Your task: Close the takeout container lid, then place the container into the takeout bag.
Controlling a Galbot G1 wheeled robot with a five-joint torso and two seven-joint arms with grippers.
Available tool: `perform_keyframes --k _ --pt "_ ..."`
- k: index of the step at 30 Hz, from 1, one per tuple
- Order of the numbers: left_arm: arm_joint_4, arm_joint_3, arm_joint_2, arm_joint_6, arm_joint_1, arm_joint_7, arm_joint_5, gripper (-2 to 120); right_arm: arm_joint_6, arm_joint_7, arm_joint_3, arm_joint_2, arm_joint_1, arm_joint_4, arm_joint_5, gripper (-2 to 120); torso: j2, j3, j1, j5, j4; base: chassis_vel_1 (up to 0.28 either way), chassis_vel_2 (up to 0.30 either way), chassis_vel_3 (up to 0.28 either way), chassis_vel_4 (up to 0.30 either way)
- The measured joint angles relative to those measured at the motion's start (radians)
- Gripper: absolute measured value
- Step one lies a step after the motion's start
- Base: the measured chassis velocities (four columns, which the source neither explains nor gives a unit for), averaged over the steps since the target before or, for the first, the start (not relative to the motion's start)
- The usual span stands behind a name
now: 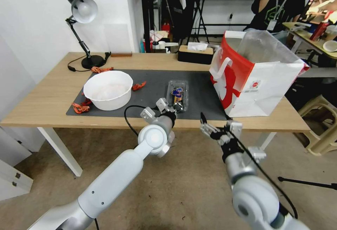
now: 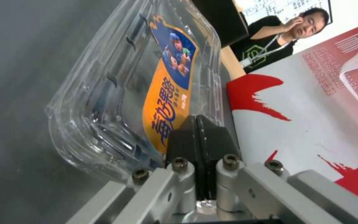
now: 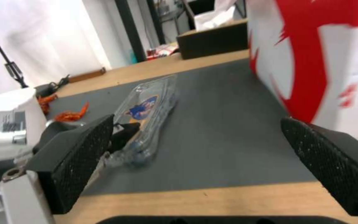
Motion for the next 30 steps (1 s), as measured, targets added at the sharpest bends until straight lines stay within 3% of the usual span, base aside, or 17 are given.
perform_keyframes --k 13,22,30 --pt "0.003 0.006 0.003 -0.003 -0.006 0.002 0.005 0 -0.077 0.048 -0.085 0.008 0.318 -0.196 0.366 100 0.000 0.000 0.000 -0.0001 0.0000 0.000 0.000 0.000 0.000" --pt "0.009 0.011 0.001 -0.005 -0.008 0.003 0.011 0 -0.102 0.092 -0.163 0.070 0.471 -0.348 0.448 100 0.000 0.000 0.000 -0.0002 0.0001 0.000 0.000 0.000 0.000" --pt "0.010 0.012 0.003 -0.006 -0.009 0.004 0.016 0 -0.109 0.093 -0.185 0.098 0.509 -0.433 0.456 96 0.000 0.000 0.000 -0.0002 -0.0001 0.000 0.000 0.000 0.000"
